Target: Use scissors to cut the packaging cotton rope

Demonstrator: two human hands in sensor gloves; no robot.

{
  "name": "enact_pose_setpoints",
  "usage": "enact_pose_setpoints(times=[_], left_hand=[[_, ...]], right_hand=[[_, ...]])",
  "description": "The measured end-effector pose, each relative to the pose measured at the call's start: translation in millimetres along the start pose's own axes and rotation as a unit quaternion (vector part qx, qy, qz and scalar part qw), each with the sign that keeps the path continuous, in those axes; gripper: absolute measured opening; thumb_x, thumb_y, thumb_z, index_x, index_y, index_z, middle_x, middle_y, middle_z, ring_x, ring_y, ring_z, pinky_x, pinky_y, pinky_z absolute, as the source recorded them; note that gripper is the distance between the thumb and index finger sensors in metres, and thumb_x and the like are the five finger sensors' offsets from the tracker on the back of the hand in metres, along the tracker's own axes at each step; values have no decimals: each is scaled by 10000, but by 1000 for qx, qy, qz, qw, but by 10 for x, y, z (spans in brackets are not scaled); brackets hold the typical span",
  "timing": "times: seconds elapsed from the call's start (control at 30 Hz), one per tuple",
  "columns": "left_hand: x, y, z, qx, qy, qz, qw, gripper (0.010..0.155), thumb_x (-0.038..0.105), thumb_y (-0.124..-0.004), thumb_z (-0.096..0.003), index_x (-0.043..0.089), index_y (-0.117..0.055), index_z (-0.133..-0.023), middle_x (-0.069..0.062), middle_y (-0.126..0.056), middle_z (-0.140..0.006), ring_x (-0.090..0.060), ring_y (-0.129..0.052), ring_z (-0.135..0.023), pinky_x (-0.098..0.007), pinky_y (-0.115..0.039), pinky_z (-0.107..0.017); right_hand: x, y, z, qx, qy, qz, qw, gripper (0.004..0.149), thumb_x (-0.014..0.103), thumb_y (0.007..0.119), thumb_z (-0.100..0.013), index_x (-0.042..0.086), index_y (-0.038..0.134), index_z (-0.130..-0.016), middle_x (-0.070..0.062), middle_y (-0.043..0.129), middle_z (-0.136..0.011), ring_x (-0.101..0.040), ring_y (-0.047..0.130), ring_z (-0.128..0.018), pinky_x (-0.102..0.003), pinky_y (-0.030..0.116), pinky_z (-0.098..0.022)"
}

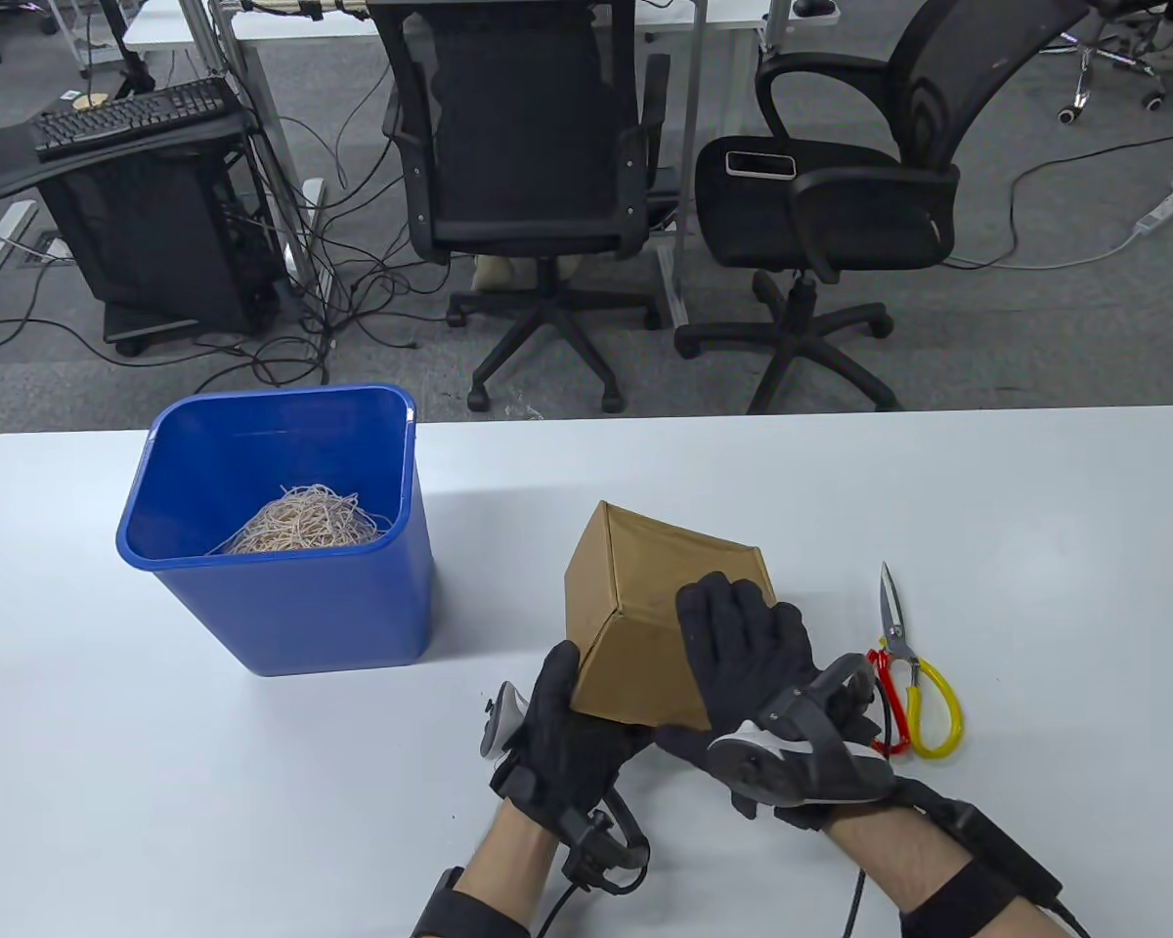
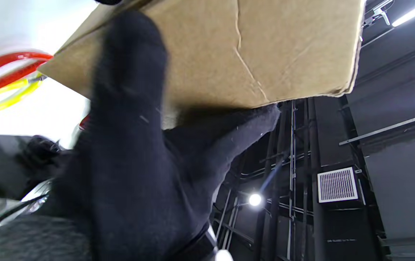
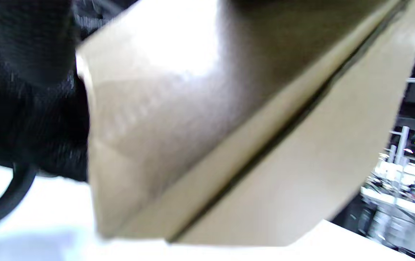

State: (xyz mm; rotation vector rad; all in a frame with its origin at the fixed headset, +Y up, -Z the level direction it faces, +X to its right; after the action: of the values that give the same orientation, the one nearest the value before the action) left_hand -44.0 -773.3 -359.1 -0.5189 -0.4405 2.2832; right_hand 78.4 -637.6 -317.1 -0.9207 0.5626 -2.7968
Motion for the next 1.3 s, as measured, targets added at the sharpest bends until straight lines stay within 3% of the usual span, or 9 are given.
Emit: enact_pose_setpoints(times=[0.17, 0.33, 0.57, 0.8, 0.9, 0.93, 1.0, 1.17, 1.3], left_hand=[[14, -19, 4, 5, 1, -20, 1000, 944, 676, -461, -576, 118, 185, -979, -395, 4, -1027, -689, -255, -984, -718, -413, -714], [-12, 86, 31, 17, 4, 3, 1000, 947, 671, -465, -584, 111, 189, -978, -409, -1, -1019, -701, -262, -973, -729, -404, -705], [-15, 241, 40, 37, 8, 4, 999, 936, 664, -481, -592, 125, 159, -1010, -398, -23, -1039, -691, -272, -982, -728, -418, -697], [103, 307, 65, 52, -20, -22, 998, 882, 561, -560, -624, 269, 187, -989, -318, -59, -1081, -616, -375, -1015, -689, -453, -722], [184, 398, 108, 108, -29, -76, 991, 671, 392, -549, -617, 461, -67, -1078, -288, -23, -1079, -647, -367, -989, -688, -470, -707], [210, 413, 109, 118, -23, -106, 987, 583, 362, -533, -604, 394, -296, -1135, -303, -23, -1074, -649, -364, -985, -700, -465, -691], [249, 400, 120, 112, -22, -146, 983, 598, 386, -555, -600, 351, -301, -1140, -335, -25, -1050, -624, -356, -997, -714, -462, -673], [383, 290, 127, 148, 22, -329, 932, 944, 720, -695, -534, 157, -229, -1132, -416, -92, -1020, -693, -441, -941, -764, -532, -580], [447, 186, 146, 170, 120, -472, 857, 1090, 819, -644, -518, 22, -126, -1052, -425, -108, -997, -702, -486, -915, -744, -582, -568]], right_hand=[[128, 113, -84, 32, 47, 95, 994, 1347, 690, 854, -384, -193, 64, -1026, -492, 291, -1054, -676, 535, -861, -815, 589, -514], [109, 42, -113, 15, 12, 3, 1000, 1244, 606, 904, -379, -156, 196, -1062, -472, 391, -1070, -714, 595, -850, -857, 611, -483], [122, -397, -160, 28, -19, -82, 996, 644, 162, 773, -428, -69, 608, -1005, -448, 671, -1003, -682, 790, -780, -777, 741, -420], [-136, -827, -290, -2, -3, -157, 988, 515, 115, 814, -406, -24, 837, -902, -394, 939, -828, -607, 974, -583, -672, 855, -299], [-228, -916, -327, -16, 14, -141, 990, 503, 107, 827, -403, -25, 856, -888, -392, 954, -812, -605, 982, -566, -666, 854, -290], [-265, -924, -336, -16, 23, -146, 989, 502, 109, 827, -404, -21, 856, -888, -384, 959, -812, -597, 985, -567, -658, 858, -290], [-298, -928, -348, -17, 28, -156, 987, 496, 102, 831, -404, -29, 864, -881, -392, 961, -803, -609, 980, -558, -668, 847, -285], [-345, -906, -364, 7, 40, -168, 985, 491, 97, 830, -412, -37, 860, -884, -398, 961, -796, -616, 979, -544, -666, 844, -281], [-201, -895, -357, 29, 14, -175, 984, 489, 95, 834, -415, -28, 862, -888, -392, 965, -794, -612, 981, -543, -663, 845, -282]])
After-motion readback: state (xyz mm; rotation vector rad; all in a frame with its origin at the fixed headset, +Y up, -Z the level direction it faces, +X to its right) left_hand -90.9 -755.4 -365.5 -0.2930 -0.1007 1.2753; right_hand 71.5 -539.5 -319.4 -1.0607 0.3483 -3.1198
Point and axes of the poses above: the tracker on the back of each hand, its own x axis roughly to the thumb side, its own z axis roughly from the fingertips to the wrist, y = z × x, the point moved 4 cm from there along -z, roughly from the wrist to the fingertips
